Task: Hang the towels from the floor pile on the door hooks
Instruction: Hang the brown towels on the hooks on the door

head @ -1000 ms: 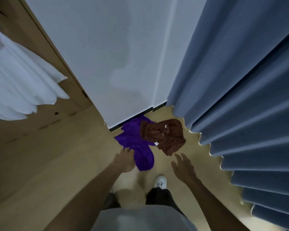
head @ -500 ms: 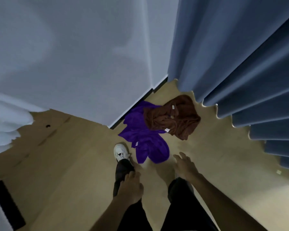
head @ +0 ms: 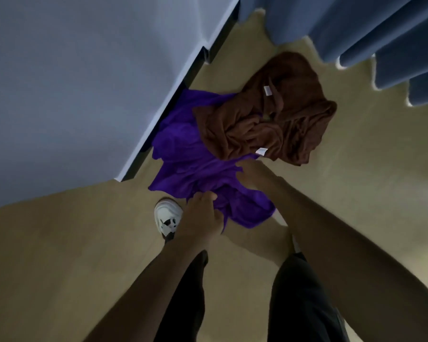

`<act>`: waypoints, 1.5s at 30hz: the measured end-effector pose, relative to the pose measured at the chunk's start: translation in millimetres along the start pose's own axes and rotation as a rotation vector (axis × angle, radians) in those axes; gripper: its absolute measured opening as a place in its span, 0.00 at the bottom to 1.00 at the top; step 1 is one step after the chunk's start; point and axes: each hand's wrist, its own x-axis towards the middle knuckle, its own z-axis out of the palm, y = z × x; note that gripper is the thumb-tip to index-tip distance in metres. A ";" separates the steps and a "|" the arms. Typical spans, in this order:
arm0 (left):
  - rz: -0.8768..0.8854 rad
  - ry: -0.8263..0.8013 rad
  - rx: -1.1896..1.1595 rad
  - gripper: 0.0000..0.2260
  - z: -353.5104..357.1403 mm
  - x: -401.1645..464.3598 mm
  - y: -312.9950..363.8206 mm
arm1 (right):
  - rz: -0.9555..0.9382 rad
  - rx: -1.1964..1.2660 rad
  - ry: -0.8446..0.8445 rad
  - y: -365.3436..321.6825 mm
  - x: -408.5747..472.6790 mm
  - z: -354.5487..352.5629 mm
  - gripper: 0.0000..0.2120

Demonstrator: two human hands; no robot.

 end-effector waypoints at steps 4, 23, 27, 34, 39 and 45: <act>0.041 0.053 -0.058 0.13 10.4 35.2 -48.2 | -0.008 -0.056 0.008 -17.8 100.0 15.7 0.24; 0.231 0.207 0.017 0.21 -116.1 -152.5 128.2 | -0.367 0.449 0.170 -114.6 -258.6 -118.1 0.12; 0.241 0.307 0.043 0.14 -174.6 -233.7 188.1 | -0.564 0.466 0.168 -155.6 -360.5 -198.5 0.14; 0.322 0.688 0.010 0.07 -254.0 -405.1 246.1 | -0.854 0.466 0.091 -227.2 -515.2 -279.2 0.12; 0.307 0.911 -0.108 0.08 -297.6 -504.1 265.9 | -1.079 0.248 0.033 -270.9 -610.1 -300.0 0.10; 0.241 1.034 -0.151 0.16 -337.6 -599.2 255.4 | -1.264 -0.257 0.393 -323.2 -688.0 -274.6 0.24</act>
